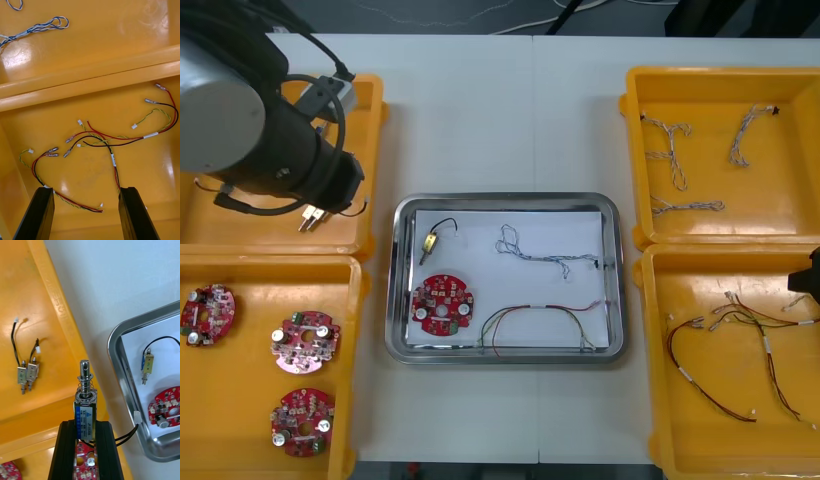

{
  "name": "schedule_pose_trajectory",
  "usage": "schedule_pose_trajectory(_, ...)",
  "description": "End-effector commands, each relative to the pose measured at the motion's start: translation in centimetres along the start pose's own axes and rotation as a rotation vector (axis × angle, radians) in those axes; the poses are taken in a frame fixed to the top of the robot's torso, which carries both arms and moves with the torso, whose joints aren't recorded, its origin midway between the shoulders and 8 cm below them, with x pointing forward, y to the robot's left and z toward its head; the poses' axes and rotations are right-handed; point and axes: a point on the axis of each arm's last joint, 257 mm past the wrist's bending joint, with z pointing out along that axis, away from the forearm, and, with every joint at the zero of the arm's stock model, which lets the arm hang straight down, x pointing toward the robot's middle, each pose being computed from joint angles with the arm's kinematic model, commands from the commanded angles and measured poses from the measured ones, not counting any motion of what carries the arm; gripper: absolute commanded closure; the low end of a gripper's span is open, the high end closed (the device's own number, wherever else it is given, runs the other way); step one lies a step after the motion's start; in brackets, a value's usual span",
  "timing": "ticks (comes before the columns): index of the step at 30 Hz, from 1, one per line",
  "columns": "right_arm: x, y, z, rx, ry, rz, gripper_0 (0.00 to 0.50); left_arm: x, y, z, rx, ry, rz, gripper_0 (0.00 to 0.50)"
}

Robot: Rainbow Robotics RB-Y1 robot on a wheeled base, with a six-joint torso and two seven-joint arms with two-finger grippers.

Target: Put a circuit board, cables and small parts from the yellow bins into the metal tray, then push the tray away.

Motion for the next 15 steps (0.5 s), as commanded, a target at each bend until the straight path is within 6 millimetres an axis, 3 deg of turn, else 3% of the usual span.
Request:
schedule_pose_trajectory(1, 0.2, -0.2, -0.7, 0.005, -0.016, 0.038, 0.0, 0.9, -3.2, 0.8, 0.009, 0.0, -0.145, 0.5)
schedule_pose_trajectory(15, 0.2, -0.2, -0.7, 0.005, -0.016, 0.038, 0.0, 2.2, -6.4, 3.3, -0.058, 0.018, -0.138, 0.5)
